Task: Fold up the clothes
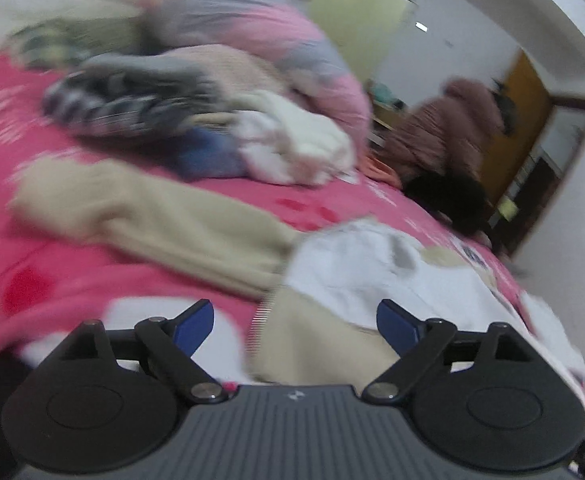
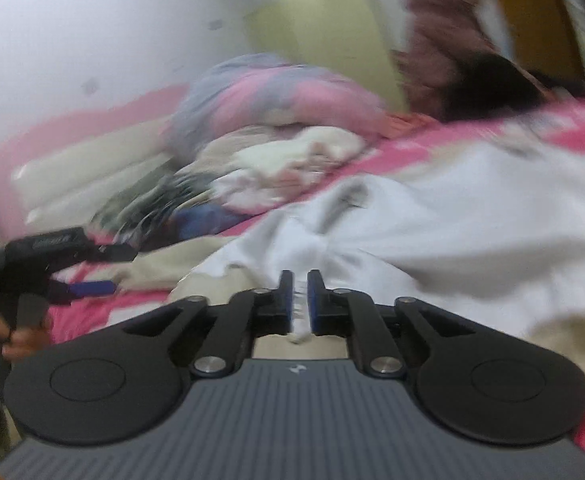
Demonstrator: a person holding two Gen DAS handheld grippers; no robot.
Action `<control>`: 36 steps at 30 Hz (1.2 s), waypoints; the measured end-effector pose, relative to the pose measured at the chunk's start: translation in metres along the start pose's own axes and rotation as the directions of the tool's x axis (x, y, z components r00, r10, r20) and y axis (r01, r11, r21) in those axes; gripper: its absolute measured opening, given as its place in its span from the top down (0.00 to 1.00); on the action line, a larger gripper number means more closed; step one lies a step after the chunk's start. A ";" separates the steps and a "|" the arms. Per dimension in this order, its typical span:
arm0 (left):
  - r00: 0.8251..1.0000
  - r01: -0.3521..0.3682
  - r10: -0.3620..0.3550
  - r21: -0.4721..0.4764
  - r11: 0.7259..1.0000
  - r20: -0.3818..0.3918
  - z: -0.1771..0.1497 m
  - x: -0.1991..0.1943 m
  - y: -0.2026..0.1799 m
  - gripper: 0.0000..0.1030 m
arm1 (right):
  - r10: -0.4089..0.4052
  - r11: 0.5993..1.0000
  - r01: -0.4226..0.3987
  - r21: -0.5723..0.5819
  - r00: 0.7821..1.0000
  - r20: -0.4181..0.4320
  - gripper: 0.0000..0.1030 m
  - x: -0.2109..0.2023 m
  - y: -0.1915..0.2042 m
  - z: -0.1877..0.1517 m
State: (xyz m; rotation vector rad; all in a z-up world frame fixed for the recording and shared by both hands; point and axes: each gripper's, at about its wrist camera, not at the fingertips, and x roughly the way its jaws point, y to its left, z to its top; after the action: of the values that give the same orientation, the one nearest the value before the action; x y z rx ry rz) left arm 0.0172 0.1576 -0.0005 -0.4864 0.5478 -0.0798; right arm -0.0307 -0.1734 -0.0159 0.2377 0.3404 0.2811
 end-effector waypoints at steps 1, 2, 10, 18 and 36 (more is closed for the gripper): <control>1.000 -0.007 0.008 -0.029 1.000 0.003 0.001 -0.002 0.010 0.13 | 0.022 0.998 -0.023 -0.062 1.000 -0.013 0.71 0.004 0.011 0.004; 1.000 -0.011 0.011 -0.052 0.999 0.001 0.002 -0.003 0.018 0.13 | 0.041 0.992 -0.044 -0.115 0.999 -0.026 0.68 0.007 0.022 0.005; 1.000 0.000 -0.003 -0.138 0.991 -0.019 0.001 0.002 0.057 0.13 | 0.076 0.775 -0.165 -0.610 0.983 -0.169 0.58 0.072 0.126 -0.011; 1.000 0.028 -0.030 -0.161 0.987 -0.009 -0.009 -0.005 0.081 0.11 | -0.026 0.587 -0.236 -0.775 0.950 -0.310 0.58 0.146 0.170 -0.041; 0.960 0.279 -0.276 0.089 0.956 -0.040 -0.019 -0.003 0.023 0.11 | 0.142 0.971 -0.135 0.198 0.990 -0.019 0.98 0.115 0.052 0.067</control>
State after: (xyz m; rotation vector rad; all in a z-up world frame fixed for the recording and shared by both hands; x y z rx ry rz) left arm 0.0040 0.1707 -0.0240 -0.4683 0.4971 -0.3802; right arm 0.0855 -0.1013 0.0255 0.4526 0.3858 0.3901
